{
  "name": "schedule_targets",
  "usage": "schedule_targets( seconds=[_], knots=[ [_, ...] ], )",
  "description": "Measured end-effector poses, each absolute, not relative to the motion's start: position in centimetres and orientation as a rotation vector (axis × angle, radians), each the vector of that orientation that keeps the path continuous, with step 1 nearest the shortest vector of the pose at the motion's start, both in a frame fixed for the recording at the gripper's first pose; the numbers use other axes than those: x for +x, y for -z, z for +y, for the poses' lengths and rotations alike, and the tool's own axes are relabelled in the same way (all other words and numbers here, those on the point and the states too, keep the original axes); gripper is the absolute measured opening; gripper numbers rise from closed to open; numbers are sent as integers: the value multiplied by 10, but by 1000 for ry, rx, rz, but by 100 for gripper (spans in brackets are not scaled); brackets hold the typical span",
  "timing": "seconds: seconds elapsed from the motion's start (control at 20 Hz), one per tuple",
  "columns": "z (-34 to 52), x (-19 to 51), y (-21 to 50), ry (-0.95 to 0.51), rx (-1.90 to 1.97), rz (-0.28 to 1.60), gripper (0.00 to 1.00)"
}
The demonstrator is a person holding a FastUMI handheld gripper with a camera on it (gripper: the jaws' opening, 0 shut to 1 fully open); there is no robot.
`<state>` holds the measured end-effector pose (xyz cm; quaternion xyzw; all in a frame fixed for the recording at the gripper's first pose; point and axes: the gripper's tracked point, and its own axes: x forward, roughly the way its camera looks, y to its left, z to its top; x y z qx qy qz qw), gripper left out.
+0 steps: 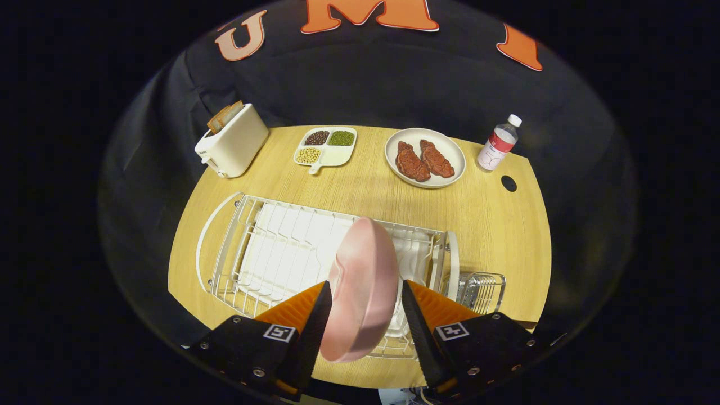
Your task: Take the plate from the dish rack, then take the spoon from the basket and place it into the plate.
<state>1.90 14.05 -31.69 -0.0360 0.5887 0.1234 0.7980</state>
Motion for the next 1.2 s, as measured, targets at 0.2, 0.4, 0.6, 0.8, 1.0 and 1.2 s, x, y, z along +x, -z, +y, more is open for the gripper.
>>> schedule_targets(
  seconds=[0.2,0.4,0.6,0.8,1.0,1.2],
  knots=[
    [143,12,331,-264,-83,1322,69],
    [141,5,334,-231,-38,1350,42],
    [135,8,321,-186,3,1322,37],
    [128,11,307,-148,-35,1272,37],
    [122,10,298,-139,-64,1244,29],
    [126,-1,288,-167,-11,1216,23]
  ],
)
